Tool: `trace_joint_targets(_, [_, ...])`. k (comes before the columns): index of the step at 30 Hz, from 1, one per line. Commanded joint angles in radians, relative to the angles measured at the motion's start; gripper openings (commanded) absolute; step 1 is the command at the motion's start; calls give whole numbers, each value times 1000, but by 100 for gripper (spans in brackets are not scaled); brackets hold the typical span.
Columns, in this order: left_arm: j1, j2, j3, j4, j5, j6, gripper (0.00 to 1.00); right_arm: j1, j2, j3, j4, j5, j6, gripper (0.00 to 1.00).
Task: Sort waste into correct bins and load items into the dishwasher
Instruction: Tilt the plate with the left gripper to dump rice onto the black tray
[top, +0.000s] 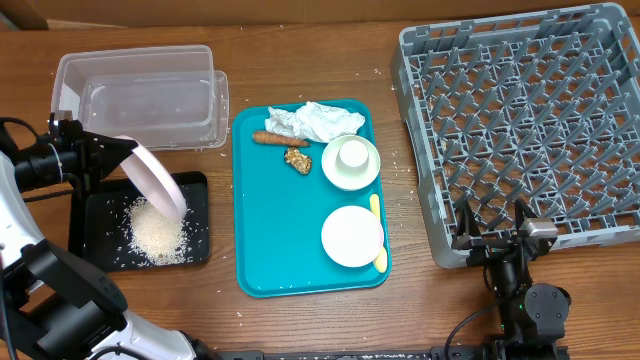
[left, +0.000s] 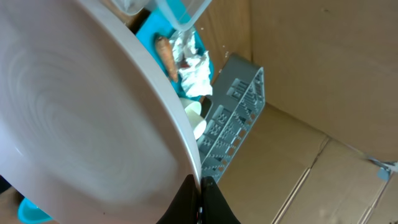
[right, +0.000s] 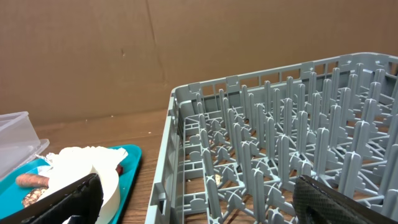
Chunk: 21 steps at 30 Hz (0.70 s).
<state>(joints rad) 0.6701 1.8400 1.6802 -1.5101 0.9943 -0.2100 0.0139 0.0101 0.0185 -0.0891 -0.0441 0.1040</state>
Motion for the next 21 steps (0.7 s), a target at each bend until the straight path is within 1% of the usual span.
trace_joint_targets(1, [6, -27, 24, 20, -25, -3, 4, -3, -7, -10, 8, 10, 0, 100])
trace_joint_targets(2, [6, -27, 24, 48, -12, 21, 4, -3, -7, -10, 8, 10, 0, 100])
trace_joint_targets(5, [5, -27, 24, 12, 90, 69, 4, -3, -7, -11, 8, 10, 0, 100])
trace_joint_targets(6, [3, -27, 24, 3, 90, 68, 4, -3, -7, -11, 8, 10, 0, 100])
trace_joint_targets(8, [-5, -27, 24, -5, -29, 58, 4, -3, -7, -11, 8, 10, 0, 100])
trace_joint_targets(10, [-16, -28, 24, -29, -94, 47, 4, -3, -7, -10, 8, 10, 0, 100])
trace_joint_targets(16, [-113, -58, 24, -30, -176, 45, 4, -3, -7, -10, 8, 10, 0, 100])
trace_joint_targets(19, [-187, -83, 24, -30, -199, 40, 4, -3, -7, -10, 8, 10, 0, 100])
trace_joint_targets(21, [-231, -94, 24, -29, -237, -2, 4, -3, -7, -10, 8, 10, 0, 100])
